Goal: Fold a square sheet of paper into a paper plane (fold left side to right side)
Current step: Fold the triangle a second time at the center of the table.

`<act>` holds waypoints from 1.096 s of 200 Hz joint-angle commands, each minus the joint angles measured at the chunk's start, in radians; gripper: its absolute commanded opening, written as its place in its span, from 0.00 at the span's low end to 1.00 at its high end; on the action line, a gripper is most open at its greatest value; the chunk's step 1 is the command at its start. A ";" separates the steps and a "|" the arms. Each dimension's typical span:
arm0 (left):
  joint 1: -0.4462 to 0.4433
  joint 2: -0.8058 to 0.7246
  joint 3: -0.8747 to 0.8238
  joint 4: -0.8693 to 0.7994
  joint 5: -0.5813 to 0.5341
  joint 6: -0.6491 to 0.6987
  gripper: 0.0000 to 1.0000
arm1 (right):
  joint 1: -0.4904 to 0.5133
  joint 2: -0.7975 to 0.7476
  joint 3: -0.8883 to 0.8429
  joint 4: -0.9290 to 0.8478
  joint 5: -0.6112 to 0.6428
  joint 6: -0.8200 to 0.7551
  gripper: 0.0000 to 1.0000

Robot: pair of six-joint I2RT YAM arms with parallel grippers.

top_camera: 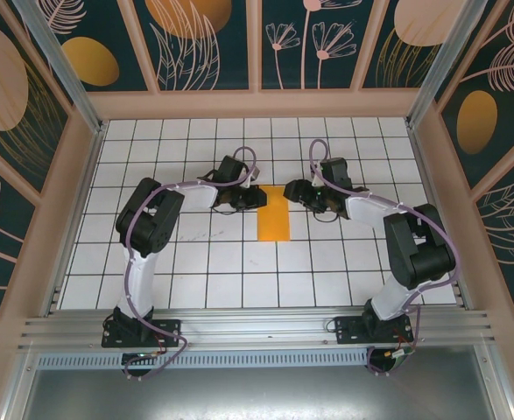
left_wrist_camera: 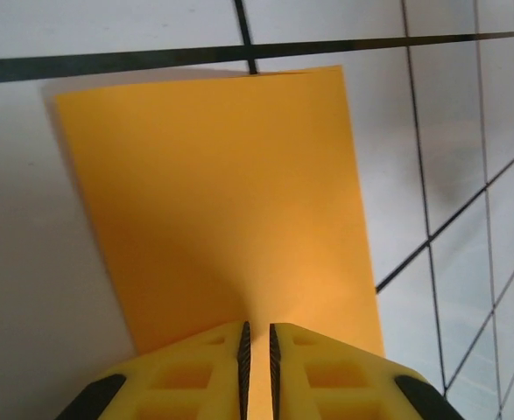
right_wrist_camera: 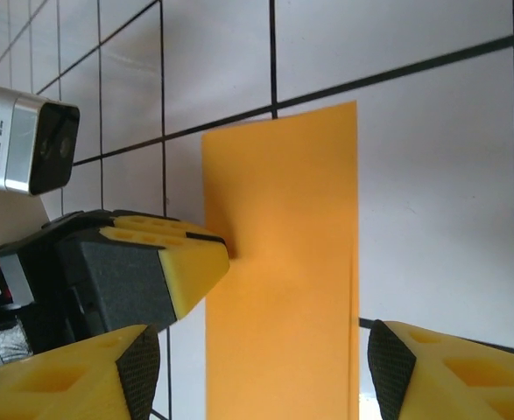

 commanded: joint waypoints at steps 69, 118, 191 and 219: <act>0.002 -0.002 -0.029 -0.014 -0.048 0.016 0.17 | 0.006 0.130 0.103 -0.198 -0.157 0.010 0.60; 0.000 -0.008 -0.032 -0.008 -0.047 0.014 0.17 | 0.029 0.185 0.145 -0.211 -0.180 0.031 0.57; 0.000 -0.126 -0.088 0.071 -0.065 0.024 0.29 | 0.035 0.194 0.144 -0.147 -0.233 0.080 0.50; 0.000 -0.282 -0.163 0.107 -0.133 0.063 0.42 | 0.027 0.195 0.157 -0.128 -0.252 0.095 0.47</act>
